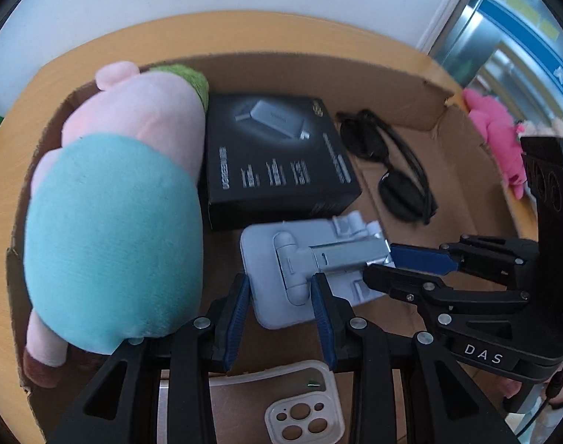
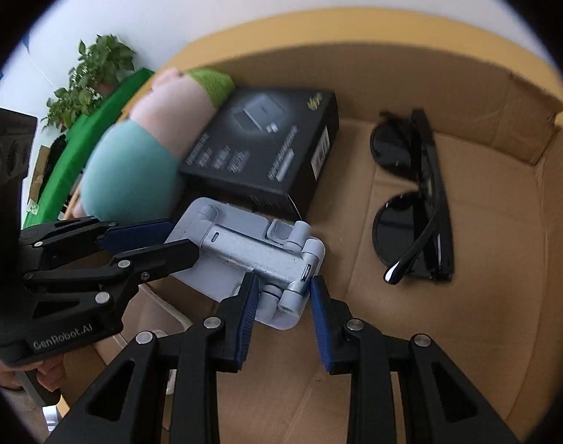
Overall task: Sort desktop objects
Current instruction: 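Carry the phone stand with both grippers into the box beside the charger and release, then withdraw both grippers up out of the cardboard box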
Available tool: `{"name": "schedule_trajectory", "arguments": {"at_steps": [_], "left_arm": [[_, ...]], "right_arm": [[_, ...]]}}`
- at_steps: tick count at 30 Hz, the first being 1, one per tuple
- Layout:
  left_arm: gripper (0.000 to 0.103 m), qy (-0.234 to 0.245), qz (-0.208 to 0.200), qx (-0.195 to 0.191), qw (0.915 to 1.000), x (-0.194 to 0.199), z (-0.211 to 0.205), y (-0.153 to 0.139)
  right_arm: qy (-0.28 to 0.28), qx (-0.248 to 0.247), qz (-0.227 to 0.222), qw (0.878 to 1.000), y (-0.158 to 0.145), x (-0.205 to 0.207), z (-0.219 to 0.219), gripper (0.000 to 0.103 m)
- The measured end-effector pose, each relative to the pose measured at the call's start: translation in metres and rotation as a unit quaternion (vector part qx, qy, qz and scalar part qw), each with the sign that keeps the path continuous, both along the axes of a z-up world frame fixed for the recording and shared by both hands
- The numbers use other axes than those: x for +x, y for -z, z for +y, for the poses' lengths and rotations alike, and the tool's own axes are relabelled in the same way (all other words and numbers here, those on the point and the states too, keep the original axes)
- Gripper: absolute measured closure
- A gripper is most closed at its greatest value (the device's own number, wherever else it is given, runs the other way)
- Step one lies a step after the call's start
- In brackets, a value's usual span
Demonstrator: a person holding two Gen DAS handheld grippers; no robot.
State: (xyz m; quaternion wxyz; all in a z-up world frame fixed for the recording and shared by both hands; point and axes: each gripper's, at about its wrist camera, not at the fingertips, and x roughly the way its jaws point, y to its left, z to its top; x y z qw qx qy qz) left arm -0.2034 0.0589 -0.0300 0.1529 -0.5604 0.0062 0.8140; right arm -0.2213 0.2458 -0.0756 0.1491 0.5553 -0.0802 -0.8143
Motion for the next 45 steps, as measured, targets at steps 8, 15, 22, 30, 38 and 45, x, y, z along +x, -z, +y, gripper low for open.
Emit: {"name": "schedule_trajectory", "arguments": {"at_steps": [8,15,22,30,38,45], "left_arm": [[0.071,-0.012,-0.007,0.01,0.9999,0.003,-0.008,-0.001],[0.037,-0.022,0.117,0.022,0.9927,0.044,-0.021,-0.068],[0.001,-0.053,0.313,-0.006,0.9483,0.139,-0.027,-0.135],[0.001,-0.07,0.372,-0.003,0.9256,0.204,-0.027,-0.14],[0.001,-0.077,0.362,-0.004,0.9288,0.243,-0.012,-0.099],[0.001,-0.125,0.344,-0.023,0.9302,0.223,-0.023,-0.045]], "right_arm": [[0.033,-0.055,0.019,0.998,-0.024,0.013,0.017,0.073],[0.057,0.007,0.138,0.989,-0.098,0.076,0.029,0.027],[0.084,0.088,0.235,0.964,-0.124,0.158,0.019,0.023],[0.1,0.098,0.289,0.947,-0.124,0.218,0.007,0.023],[0.109,0.09,0.289,0.947,-0.095,0.244,0.005,0.022],[0.107,0.105,0.298,0.943,-0.052,0.226,-0.01,0.021]]}}
